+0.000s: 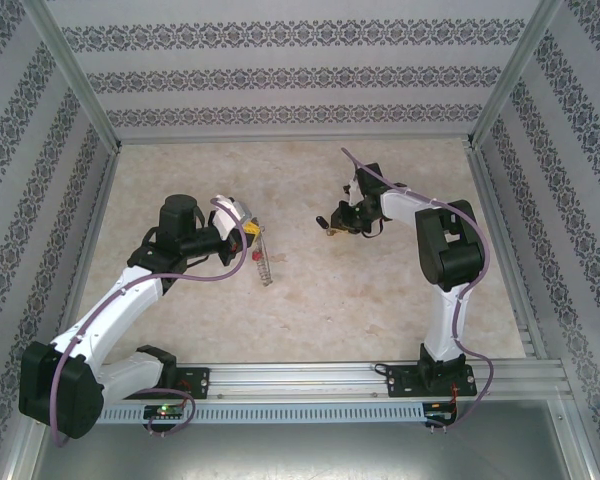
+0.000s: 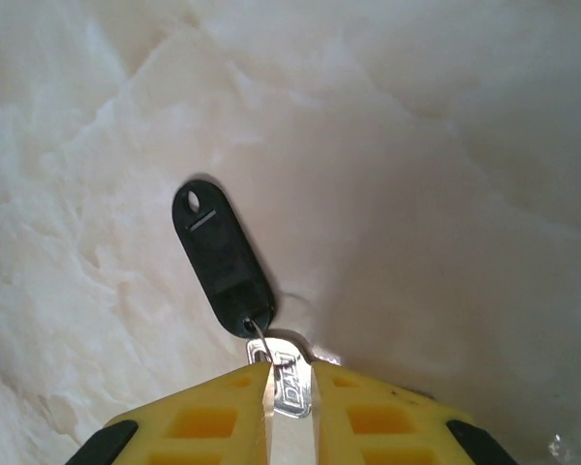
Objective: Put the keys on the keyring
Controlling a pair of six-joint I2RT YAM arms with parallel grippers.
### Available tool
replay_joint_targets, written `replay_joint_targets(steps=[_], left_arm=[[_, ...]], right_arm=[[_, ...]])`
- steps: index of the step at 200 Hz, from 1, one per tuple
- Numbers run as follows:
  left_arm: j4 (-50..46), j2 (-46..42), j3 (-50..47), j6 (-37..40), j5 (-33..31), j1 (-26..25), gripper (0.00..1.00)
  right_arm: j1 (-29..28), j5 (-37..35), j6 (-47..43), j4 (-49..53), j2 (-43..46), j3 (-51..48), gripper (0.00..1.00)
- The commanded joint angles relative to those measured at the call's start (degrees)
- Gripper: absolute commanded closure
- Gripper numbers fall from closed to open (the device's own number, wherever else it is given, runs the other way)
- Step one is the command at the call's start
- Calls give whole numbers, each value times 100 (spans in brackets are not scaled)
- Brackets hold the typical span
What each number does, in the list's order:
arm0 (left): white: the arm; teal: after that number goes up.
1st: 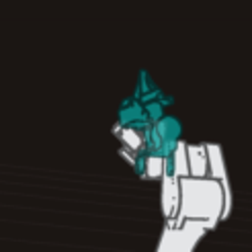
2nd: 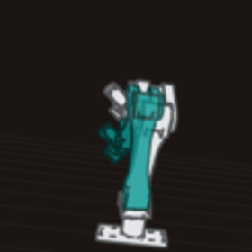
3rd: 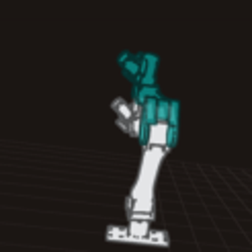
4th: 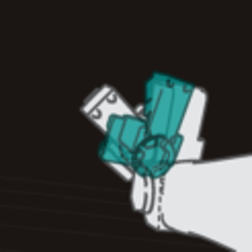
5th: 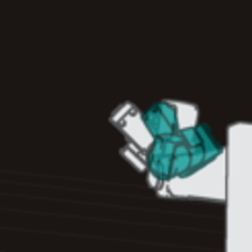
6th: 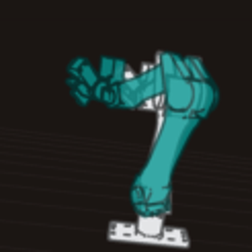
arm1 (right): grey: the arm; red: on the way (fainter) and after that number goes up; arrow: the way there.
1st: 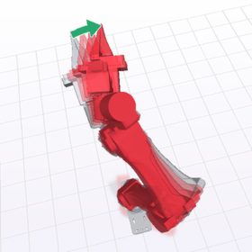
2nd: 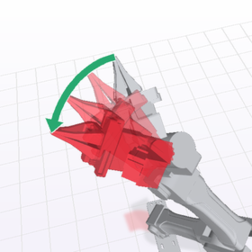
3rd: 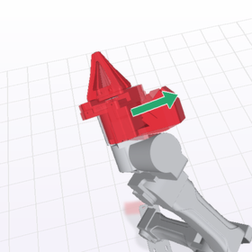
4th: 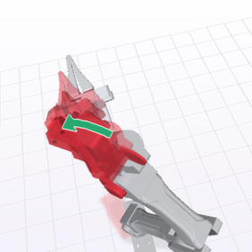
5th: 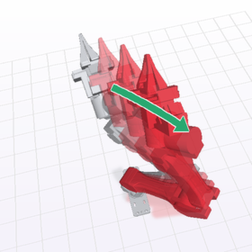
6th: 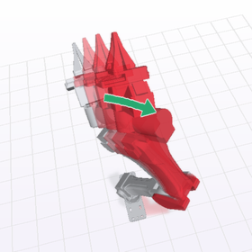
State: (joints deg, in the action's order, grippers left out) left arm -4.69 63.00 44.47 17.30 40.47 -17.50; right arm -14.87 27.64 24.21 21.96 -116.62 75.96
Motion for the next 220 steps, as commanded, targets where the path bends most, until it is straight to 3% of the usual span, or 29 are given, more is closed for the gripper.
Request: replay_joint_targets(steps=[1,82,220], left_arm=[[233,-77,-25,-104,146,65,100],[269,-104,-33,-188,163,68,100],[284,-113,-55,-227,154,62,100]], right_arm=[[-55,-109,117,-31,177,-82,79],[-118,18,91,-56,122,-7,84],[-205,74,113,-149,-19,68,85]])
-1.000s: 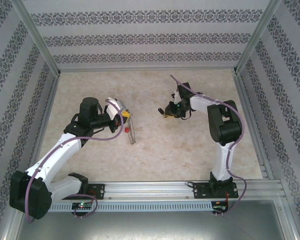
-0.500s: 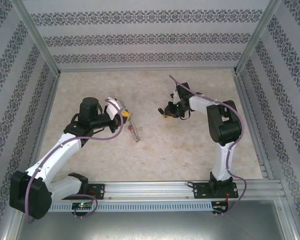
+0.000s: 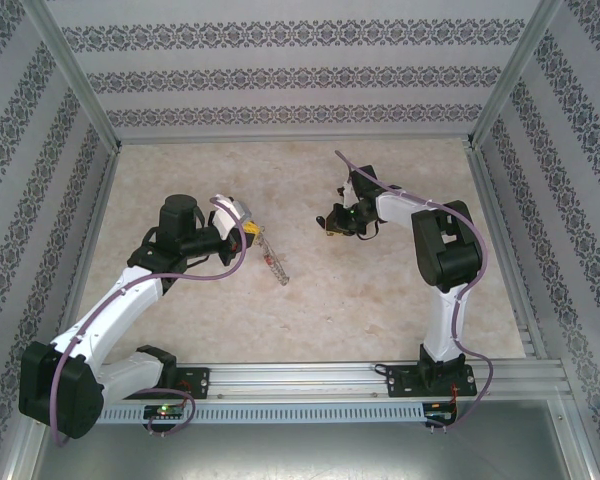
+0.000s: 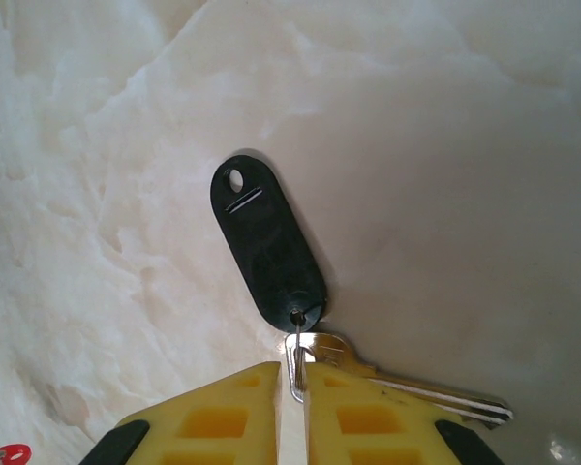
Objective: Put the keys on the keyring
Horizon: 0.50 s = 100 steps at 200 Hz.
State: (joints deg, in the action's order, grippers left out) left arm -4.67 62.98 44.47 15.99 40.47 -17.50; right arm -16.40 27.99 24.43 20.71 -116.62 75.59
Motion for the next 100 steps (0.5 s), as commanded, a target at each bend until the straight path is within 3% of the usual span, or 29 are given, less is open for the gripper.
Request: replay_joint_targets(steps=[1,46,100], left_arm=[[282,-111,-62,-96,154,62,100],[303,-106,-58,-106,154,64,100],[300,-110,-52,-105,154,63,100]], right_arm=[[-50,26,85,-24,-19,105,85],[-99,-297,-120,142,-79,214,84],[-208,-455,-181,244,-183,401,90]])
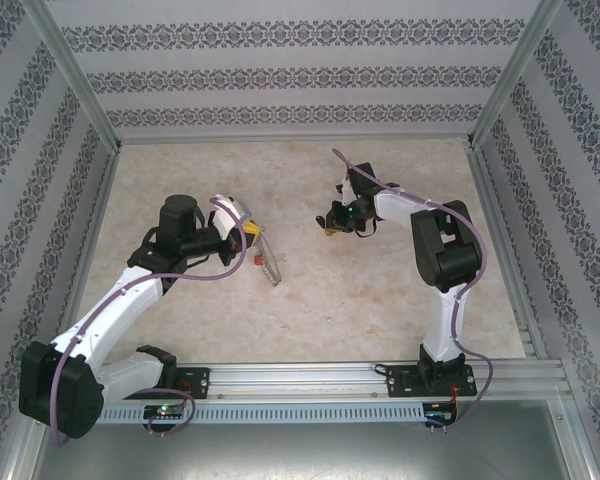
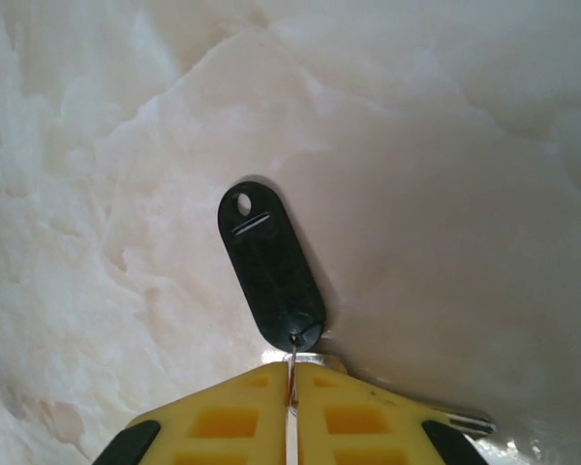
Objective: Put the keys on the keyring
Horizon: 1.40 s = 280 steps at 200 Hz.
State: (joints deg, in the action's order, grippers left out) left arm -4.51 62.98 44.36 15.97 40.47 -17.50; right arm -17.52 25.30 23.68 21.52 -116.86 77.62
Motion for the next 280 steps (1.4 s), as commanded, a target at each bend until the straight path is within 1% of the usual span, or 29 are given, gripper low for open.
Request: replay_joint_targets(steps=[1,30,54,140,195,280], left_arm=[[289,-110,-41,-102,154,67,100],[276,-111,-48,-86,151,67,100],[286,-103,-48,-76,153,65,100],[346,-67,-85,-75,168,69,100],[425,-84,-179,-120,160,66,100],[456,-91,-216,-129,169,65,100]], right_arm=[[-95,-194,-113,166,-160,199,89],[-147,-436,-165,314,-175,245,84],[-179,-466,-165,326,-203,193,83],[-196,-463,-62,239,-308,214,83],[-239,-398,1,2,-320,130,86],[-287,-460,116,-58,-383,269,84]])
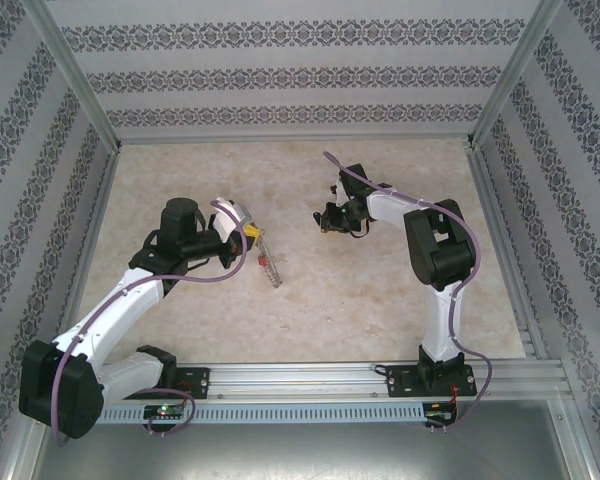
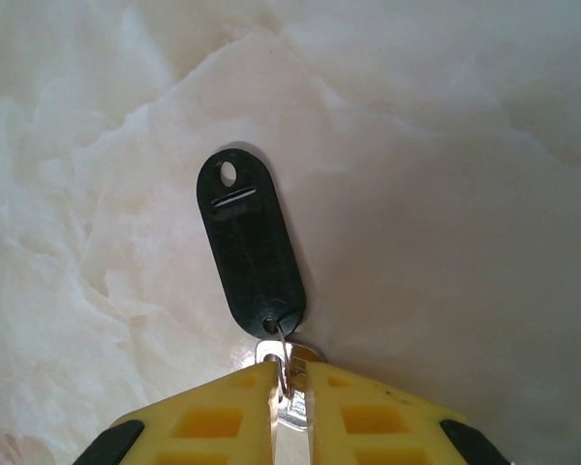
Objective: Put the keys on the keyring
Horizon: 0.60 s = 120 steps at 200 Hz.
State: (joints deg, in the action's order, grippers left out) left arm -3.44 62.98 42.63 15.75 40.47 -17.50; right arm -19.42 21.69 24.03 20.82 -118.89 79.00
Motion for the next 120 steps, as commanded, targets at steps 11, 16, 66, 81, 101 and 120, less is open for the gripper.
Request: replay_joint_targets(steps=[11,16,66,81,101,120], left_arm=[[350,-93,-46,-107,163,63,100],[352,-94,-53,-103,160,67,100],[389,-68,-69,-107,163,64,100],[380,-67,-66,-103,161,62,100],[371,-83,-66,-98,155,67,100],[354,-93,-56,-81,137,70,100]], right_arm=[[-97,-93,88,6,-196,141,84],[-98,-87,97,-4,-196,150,84],[-115,-131,103,-13,-204,211,100],[-116,-119,80,-16,-166,197,100],[-98,56,-49,-115,-25,130,100],[-76,208,-373,-198,213,8,100]])
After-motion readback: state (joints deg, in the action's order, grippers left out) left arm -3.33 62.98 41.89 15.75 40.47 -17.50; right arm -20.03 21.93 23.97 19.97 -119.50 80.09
